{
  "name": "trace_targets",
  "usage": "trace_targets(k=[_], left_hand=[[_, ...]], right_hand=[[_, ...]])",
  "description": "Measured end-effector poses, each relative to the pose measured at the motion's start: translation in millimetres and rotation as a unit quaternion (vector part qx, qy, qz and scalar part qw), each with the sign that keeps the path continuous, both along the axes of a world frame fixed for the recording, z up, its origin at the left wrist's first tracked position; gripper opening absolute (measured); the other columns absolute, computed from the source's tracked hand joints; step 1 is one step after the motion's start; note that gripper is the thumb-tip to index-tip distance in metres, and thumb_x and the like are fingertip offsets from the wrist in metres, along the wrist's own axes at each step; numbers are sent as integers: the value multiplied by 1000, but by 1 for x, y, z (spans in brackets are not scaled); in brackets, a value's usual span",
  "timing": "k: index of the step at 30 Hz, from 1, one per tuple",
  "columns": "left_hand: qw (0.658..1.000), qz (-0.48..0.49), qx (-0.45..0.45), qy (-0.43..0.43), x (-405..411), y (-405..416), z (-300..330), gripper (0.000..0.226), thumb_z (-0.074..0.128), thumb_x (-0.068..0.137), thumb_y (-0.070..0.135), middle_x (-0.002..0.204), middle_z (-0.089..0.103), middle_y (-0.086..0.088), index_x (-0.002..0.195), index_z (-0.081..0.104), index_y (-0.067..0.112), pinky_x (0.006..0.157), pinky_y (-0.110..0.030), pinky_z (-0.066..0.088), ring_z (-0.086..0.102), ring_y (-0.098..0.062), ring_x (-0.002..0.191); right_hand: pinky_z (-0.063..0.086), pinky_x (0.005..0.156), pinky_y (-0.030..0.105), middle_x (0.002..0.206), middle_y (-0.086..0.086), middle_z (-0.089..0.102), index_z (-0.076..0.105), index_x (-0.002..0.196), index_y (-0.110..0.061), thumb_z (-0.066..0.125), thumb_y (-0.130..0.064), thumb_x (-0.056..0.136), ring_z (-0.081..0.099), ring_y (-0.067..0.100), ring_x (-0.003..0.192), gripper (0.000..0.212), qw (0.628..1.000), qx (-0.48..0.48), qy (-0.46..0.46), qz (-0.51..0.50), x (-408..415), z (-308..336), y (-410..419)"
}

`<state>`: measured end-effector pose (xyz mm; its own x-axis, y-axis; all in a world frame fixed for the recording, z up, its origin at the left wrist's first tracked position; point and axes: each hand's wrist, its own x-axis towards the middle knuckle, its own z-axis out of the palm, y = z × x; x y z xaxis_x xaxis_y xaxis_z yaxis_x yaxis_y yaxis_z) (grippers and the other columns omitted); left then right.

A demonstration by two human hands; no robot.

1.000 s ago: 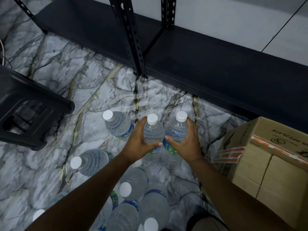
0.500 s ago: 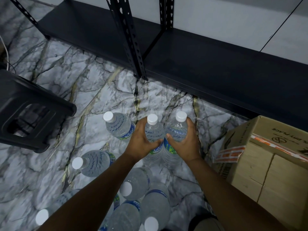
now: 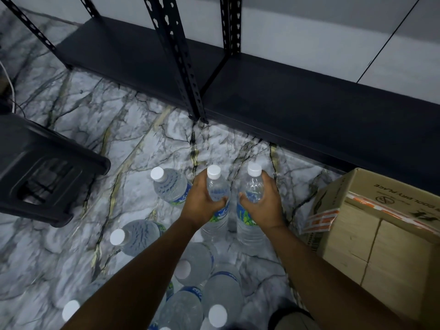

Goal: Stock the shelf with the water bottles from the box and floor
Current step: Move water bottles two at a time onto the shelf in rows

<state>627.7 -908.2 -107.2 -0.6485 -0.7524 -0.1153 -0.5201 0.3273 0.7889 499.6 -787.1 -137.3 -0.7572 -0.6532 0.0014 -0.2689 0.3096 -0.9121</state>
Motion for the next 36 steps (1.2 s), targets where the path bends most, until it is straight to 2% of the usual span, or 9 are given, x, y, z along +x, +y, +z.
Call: trace_targets(k=[5, 8, 10, 13, 19, 23, 26, 30, 36], left_hand=[[999, 24, -1, 26, -1, 4, 25, 77, 84, 69, 12, 124, 52, 0, 134, 41, 17, 95, -15, 40, 48, -10, 113], [997, 48, 7, 60, -3, 4, 48, 72, 83, 68, 7, 114, 53, 4, 123, 41, 26, 82, -1, 37, 51, -7, 104], [996, 56, 5, 71, -6, 5, 63, 71, 84, 68, 9, 112, 54, 4, 121, 40, 28, 84, -5, 38, 53, -9, 105], [994, 54, 1, 94, -9, 10, 90, 71, 83, 68, 11, 115, 54, 2, 121, 39, 29, 91, -21, 44, 54, -14, 110], [994, 20, -27, 106, -13, 20, 149, 75, 81, 66, 20, 118, 54, 1, 118, 34, 47, 93, -36, 49, 54, -16, 110], [995, -16, -36, 94, -14, 25, 187, 73, 82, 67, 20, 120, 54, 1, 120, 36, 41, 93, -29, 47, 52, -10, 110], [994, -28, -40, 100, -14, 30, 212, 70, 81, 67, 27, 121, 55, 5, 121, 38, 40, 94, -31, 49, 54, -9, 111], [992, -29, -26, 123, -17, 33, 250, 72, 78, 65, 34, 119, 56, 8, 124, 39, 40, 93, -41, 52, 56, -12, 111], [985, -48, -54, 159, -36, 35, 318, 69, 78, 66, 30, 114, 58, 8, 118, 36, 49, 90, -37, 52, 59, -10, 105]], right_hand=[[42, 98, 28, 127, 5, 52, 45, 138, -14, 82, -16, 72, 50, 16, 118, 75, 1000, 4, 3, 4, -7, 26, 7], [37, 95, 13, 125, 5, 51, 45, 136, -15, 83, -12, 72, 48, 8, 114, 75, 1000, 0, 10, -3, -9, 52, 10], [31, 90, -1, 122, 0, 49, 43, 133, -24, 83, -9, 71, 44, -1, 110, 75, 1000, -15, 20, 2, -10, 72, 11], [32, 88, -2, 121, -1, 50, 40, 128, -31, 83, -8, 69, 47, 0, 109, 77, 999, -26, 24, 9, -12, 104, 16], [48, 95, 30, 122, -1, 56, 44, 132, -35, 77, -30, 69, 56, 12, 113, 71, 999, -30, 21, 24, -16, 167, 29], [50, 93, 38, 118, -8, 55, 36, 121, -64, 75, -38, 67, 57, 11, 111, 72, 997, -51, 51, 22, -17, 209, 39], [51, 94, 41, 121, -6, 55, 37, 122, -61, 74, -43, 65, 57, 14, 112, 70, 997, -55, 58, 21, -17, 238, 46], [51, 95, 40, 122, -4, 56, 41, 127, -44, 77, -33, 65, 57, 12, 112, 73, 995, -67, 72, 12, -21, 276, 56], [54, 91, 36, 120, -4, 59, 40, 128, -50, 75, -42, 62, 61, 10, 107, 75, 992, -98, 78, 4, -34, 338, 59]])
